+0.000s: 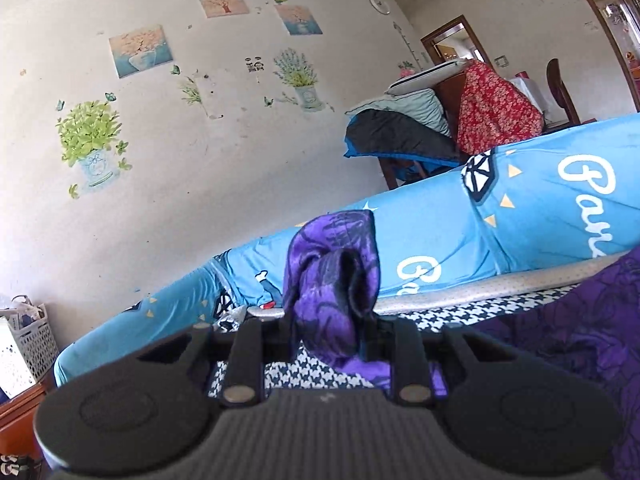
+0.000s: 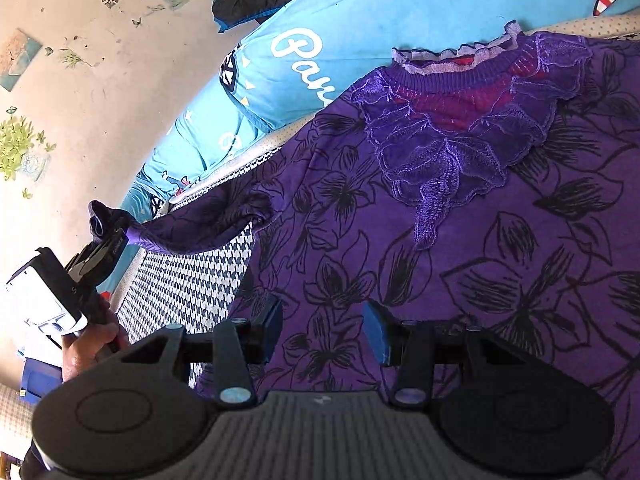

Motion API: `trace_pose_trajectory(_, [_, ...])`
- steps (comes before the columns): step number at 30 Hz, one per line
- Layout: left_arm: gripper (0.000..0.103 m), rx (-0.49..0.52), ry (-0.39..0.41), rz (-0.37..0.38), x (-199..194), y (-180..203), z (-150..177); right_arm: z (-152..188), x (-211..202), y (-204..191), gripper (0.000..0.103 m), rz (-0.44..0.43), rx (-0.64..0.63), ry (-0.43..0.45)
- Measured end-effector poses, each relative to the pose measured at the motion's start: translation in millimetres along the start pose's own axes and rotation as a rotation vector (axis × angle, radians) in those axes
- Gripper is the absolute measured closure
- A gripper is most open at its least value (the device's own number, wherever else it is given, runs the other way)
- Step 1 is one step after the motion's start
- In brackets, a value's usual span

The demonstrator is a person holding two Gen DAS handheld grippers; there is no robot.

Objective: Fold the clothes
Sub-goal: 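Lift the held sleeve with the left gripper and pull it outward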

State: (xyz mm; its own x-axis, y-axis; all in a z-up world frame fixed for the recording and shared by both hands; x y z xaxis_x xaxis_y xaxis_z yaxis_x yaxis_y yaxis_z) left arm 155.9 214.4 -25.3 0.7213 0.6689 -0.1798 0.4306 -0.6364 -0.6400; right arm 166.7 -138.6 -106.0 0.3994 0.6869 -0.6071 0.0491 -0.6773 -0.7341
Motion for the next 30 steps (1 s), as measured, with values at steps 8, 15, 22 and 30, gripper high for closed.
trace_pose_trajectory(8, [0.080, 0.035, -0.044, -0.037, 28, -5, 21, 6, 7, 2, 0.058, 0.016, -0.015, -0.019])
trace_pose_trajectory(15, [0.078, 0.079, -0.047, -0.054, 49, -2, 25, 12, 13, 3, 0.058, 0.035, -0.042, -0.037])
trace_pose_trajectory(22, [0.078, 0.100, -0.056, -0.062, 74, 0, 29, 25, 22, -4, 0.058, 0.073, -0.161, -0.074])
trace_pose_trajectory(30, [0.058, 0.005, -0.235, -0.042, 123, -15, 65, 35, 32, -4, 0.058, 0.077, -0.191, -0.115])
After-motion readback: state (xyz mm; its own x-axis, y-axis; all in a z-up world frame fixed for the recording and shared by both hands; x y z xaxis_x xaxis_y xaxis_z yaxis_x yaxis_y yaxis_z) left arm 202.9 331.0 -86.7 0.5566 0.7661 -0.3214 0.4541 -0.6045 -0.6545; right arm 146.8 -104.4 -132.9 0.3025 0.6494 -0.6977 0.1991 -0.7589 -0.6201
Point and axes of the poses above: each gripper's, at about its wrist camera, not at the fingertips, and x roughly the way its jaws point, y to its right, z to its underside, the point moved 6 cm from there along x, roughly the way its jaws point, and after that the axes turned 15 degrees about x, right-handed, at the moved point
